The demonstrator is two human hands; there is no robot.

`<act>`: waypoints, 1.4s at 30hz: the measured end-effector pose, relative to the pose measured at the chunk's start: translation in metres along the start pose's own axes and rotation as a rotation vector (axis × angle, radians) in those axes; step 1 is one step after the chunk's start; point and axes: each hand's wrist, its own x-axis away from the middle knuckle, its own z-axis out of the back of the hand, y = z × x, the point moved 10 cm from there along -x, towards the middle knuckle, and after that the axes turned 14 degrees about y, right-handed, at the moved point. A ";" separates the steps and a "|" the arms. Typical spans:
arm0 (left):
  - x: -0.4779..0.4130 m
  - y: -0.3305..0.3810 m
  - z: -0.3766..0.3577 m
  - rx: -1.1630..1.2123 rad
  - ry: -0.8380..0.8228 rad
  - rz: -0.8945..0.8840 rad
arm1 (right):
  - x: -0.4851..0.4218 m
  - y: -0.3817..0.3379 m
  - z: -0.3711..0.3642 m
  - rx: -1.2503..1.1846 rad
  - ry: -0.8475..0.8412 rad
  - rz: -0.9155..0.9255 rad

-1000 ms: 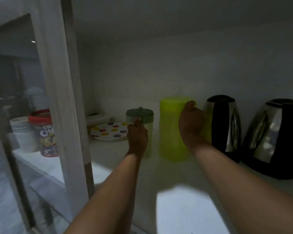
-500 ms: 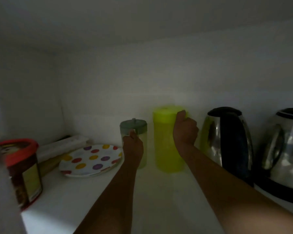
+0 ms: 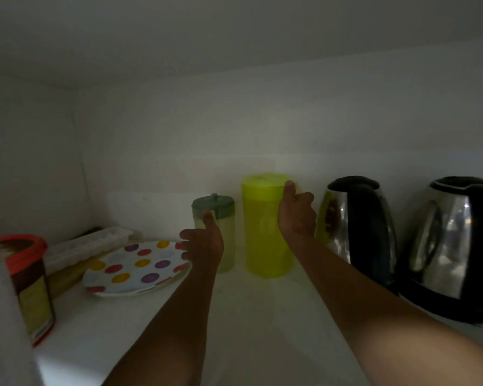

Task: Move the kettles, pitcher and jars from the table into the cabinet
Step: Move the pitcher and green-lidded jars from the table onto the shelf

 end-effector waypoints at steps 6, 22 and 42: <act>0.038 0.044 0.032 -0.123 0.046 -0.355 | 0.008 -0.005 0.040 0.093 0.073 0.211; 0.191 0.097 0.219 -0.318 0.062 -1.022 | 0.158 -0.076 0.121 0.138 -0.150 0.477; 0.184 -0.078 0.802 -0.873 0.545 -0.704 | 0.700 -0.222 0.189 -0.108 -0.763 0.758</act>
